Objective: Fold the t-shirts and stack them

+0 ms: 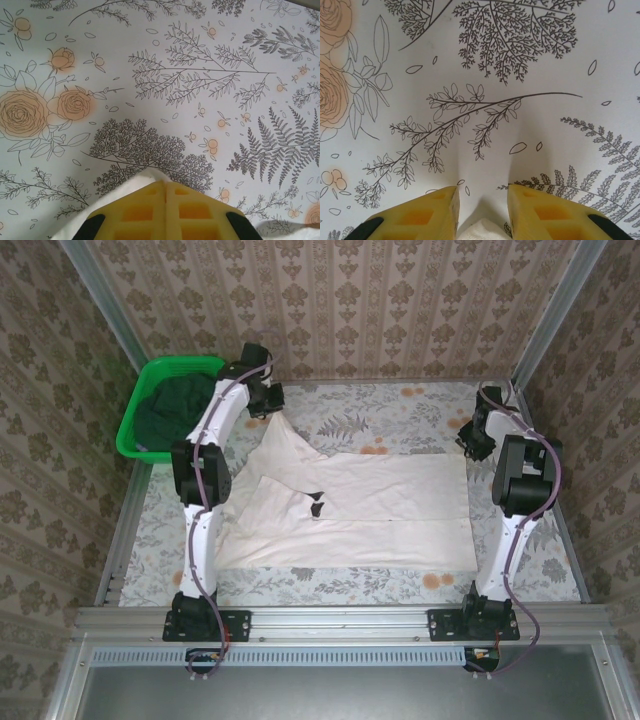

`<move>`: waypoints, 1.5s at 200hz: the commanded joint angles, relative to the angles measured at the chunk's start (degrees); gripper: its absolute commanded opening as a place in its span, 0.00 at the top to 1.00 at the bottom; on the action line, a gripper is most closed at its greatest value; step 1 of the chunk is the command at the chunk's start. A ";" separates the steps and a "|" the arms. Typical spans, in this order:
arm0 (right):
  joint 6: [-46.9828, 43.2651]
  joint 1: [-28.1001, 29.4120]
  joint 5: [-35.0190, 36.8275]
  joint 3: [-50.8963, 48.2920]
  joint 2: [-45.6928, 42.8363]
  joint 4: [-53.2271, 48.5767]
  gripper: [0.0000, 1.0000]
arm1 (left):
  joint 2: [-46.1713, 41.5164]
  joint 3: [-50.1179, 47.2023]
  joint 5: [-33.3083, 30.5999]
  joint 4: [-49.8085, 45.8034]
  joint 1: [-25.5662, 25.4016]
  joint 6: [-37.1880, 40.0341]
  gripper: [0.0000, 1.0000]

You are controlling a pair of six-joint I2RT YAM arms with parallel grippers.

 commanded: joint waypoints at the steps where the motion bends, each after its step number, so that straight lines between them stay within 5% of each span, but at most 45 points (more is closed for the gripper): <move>1: -0.56 0.71 -1.06 -0.04 1.01 -2.15 0.67 | -2.38 -0.33 0.68 -0.87 0.08 -0.42 1.00; 195: -0.67 2.42 -2.12 -4.98 -3.05 -1.43 0.70 | -2.57 -0.02 0.64 -2.42 -0.77 1.24 1.00; 280: -0.66 2.32 -2.60 -5.29 -3.62 0.32 1.00 | -2.56 1.44 0.64 -3.20 -1.02 1.21 1.00; 300: -0.75 2.31 -3.55 -5.00 -4.58 0.82 1.00 | -3.15 1.74 1.21 -3.90 -0.96 1.03 1.00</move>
